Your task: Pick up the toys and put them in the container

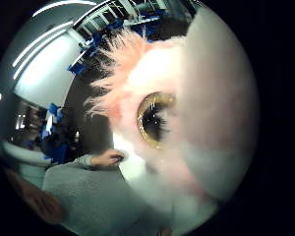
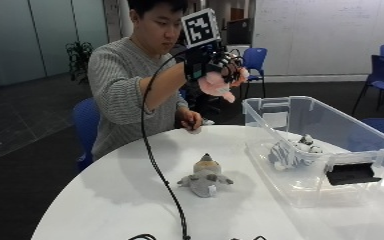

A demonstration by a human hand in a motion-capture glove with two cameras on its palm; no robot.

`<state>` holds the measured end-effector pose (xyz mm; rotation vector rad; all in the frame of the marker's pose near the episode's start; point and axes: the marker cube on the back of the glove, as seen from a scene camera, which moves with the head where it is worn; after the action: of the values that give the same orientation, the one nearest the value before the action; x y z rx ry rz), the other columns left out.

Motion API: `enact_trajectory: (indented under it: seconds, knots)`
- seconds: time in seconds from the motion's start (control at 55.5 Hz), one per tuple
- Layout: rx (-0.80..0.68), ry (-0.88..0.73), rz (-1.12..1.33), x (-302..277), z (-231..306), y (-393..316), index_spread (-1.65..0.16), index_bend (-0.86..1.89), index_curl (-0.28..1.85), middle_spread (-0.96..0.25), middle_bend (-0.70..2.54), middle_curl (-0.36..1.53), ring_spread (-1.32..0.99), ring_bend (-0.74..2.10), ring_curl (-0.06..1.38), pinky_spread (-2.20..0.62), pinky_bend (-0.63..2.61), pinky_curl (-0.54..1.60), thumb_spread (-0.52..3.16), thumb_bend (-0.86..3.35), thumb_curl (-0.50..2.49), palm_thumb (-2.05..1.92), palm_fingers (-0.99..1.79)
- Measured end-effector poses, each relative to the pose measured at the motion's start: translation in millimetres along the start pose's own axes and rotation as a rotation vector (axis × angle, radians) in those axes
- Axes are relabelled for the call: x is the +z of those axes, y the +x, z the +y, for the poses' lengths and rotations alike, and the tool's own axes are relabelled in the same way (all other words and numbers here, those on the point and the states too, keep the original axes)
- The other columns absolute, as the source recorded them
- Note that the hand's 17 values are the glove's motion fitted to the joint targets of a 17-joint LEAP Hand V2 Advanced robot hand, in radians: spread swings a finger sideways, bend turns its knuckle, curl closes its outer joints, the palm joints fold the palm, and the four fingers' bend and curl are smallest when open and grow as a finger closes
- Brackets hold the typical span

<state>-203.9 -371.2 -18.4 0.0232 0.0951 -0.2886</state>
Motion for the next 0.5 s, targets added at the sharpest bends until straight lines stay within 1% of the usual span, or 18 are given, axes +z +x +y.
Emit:
enact_trajectory:
  seconds: [0.036, 0.126, 0.198, 0.252, 0.288, 0.36, 0.432, 0.504]
  knots:
    - [0.021, -0.004, -0.002, 6, -7, -2, -0.37, 0.14, 0.16, -0.31, 0.73, 0.62, -0.47, 1.13, 0.53, -0.40, 1.13, 0.40, 0.79, -0.01, 0.81, 0.62, 0.74]
    - [-0.032, 0.002, -0.031, 21, -30, -8, -0.37, 0.14, 0.16, -0.31, 0.72, 0.63, -0.47, 1.12, 0.53, -0.41, 1.13, 0.40, 0.77, -0.01, 0.83, 0.62, 0.74]
    - [-0.136, 0.013, 0.099, 43, -64, 3, -0.37, 0.14, 0.16, -0.31, 0.71, 0.64, -0.47, 1.11, 0.53, -0.41, 1.13, 0.40, 0.77, -0.01, 0.85, 0.62, 0.74]
    - [-0.144, 0.007, 0.204, 64, -93, 1, -0.37, 0.14, 0.16, -0.31, 0.70, 0.64, -0.47, 1.11, 0.53, -0.41, 1.13, 0.40, 0.76, -0.01, 0.86, 0.62, 0.73]
    - [-0.138, -0.001, 0.232, 77, -111, -9, -0.37, 0.14, 0.16, -0.31, 0.69, 0.64, -0.47, 1.11, 0.53, -0.41, 1.13, 0.40, 0.77, -0.01, 0.86, 0.62, 0.73]
    - [-0.036, -0.023, 0.072, 95, -144, -50, -0.37, 0.14, 0.15, -0.31, 0.69, 0.65, -0.47, 1.10, 0.53, -0.40, 1.13, 0.41, 0.77, -0.01, 0.87, 0.62, 0.72]
    - [-0.083, -0.050, 0.016, 114, -167, -79, -0.36, 0.14, 0.15, -0.31, 0.68, 0.65, -0.48, 1.10, 0.53, -0.40, 1.14, 0.41, 0.77, -0.01, 0.89, 0.62, 0.71]
    - [-0.077, -0.068, -0.043, 124, -181, -94, -0.36, 0.14, 0.15, -0.31, 0.67, 0.66, -0.47, 1.10, 0.54, -0.40, 1.13, 0.41, 0.77, -0.01, 0.90, 0.61, 0.70]
